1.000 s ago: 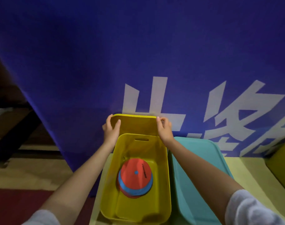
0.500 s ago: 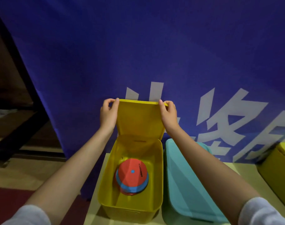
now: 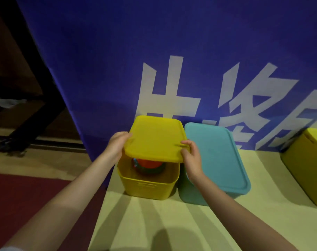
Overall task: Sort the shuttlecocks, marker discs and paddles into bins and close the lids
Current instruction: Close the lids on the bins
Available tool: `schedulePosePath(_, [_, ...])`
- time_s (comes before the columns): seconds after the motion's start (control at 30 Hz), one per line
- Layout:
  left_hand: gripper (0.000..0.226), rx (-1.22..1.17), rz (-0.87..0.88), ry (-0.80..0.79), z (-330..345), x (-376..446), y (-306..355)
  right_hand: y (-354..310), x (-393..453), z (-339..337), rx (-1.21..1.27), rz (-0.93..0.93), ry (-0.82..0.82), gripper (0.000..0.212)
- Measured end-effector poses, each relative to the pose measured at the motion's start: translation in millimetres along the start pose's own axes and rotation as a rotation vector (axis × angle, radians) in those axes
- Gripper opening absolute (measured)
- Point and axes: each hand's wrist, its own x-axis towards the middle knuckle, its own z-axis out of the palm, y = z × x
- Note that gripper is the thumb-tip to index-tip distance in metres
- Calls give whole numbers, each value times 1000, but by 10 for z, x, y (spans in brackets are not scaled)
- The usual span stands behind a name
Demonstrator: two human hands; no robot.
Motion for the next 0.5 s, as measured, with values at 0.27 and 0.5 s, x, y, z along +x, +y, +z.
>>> schedulePosePath(0.27, [37,718,176,120,9,-150,-626,293,-241,110,-487,-10,-102,49])
schedulePosePath(0.5, [40,675,318,207,-59,-211,-686,332,-332,166,-652,-89,-179,51])
